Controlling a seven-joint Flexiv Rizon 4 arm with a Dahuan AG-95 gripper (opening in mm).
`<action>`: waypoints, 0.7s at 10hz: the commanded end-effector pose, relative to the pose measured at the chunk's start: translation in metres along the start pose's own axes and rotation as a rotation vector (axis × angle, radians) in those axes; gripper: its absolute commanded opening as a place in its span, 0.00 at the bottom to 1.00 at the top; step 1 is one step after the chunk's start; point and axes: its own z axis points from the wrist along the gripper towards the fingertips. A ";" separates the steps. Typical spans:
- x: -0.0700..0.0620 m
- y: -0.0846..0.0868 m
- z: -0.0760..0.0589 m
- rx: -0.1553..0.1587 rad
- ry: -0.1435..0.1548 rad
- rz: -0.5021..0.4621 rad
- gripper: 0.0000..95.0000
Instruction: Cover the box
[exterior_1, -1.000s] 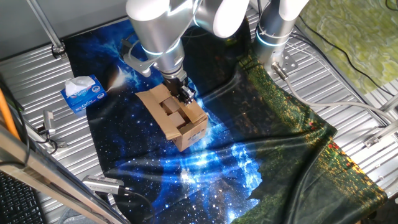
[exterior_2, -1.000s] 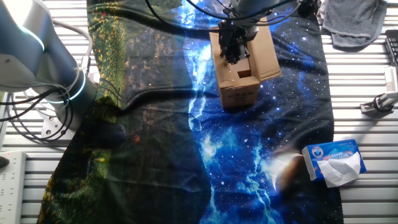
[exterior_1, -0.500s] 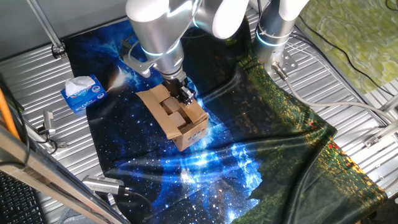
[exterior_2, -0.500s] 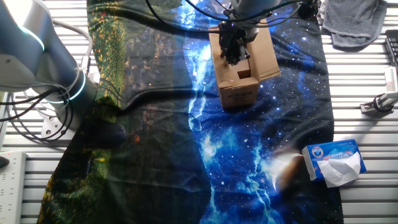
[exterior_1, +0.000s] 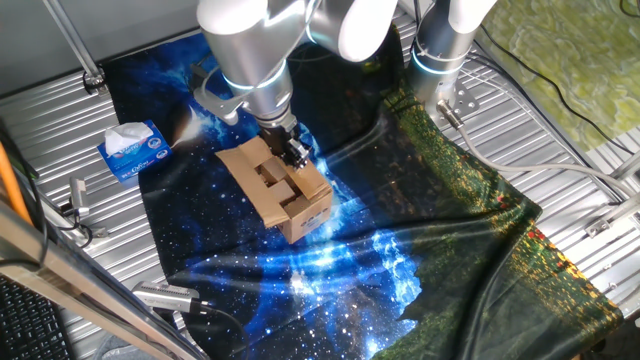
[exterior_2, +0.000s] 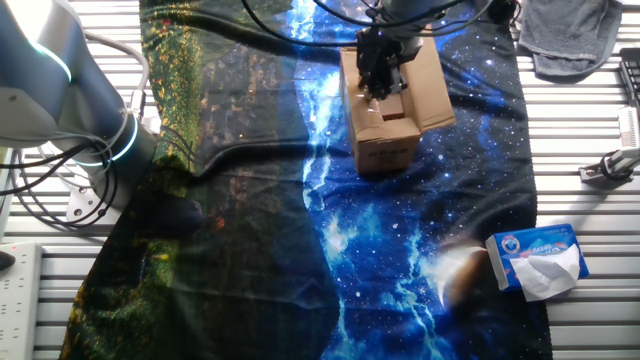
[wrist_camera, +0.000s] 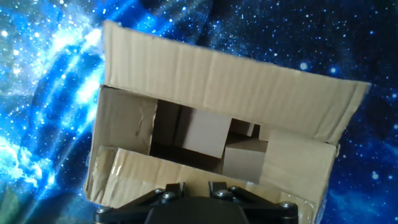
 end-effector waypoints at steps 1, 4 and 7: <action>-0.003 0.002 -0.011 -0.002 0.010 0.007 0.20; -0.006 0.007 -0.025 -0.003 0.014 0.009 0.20; -0.011 0.009 -0.034 0.001 0.022 0.019 0.20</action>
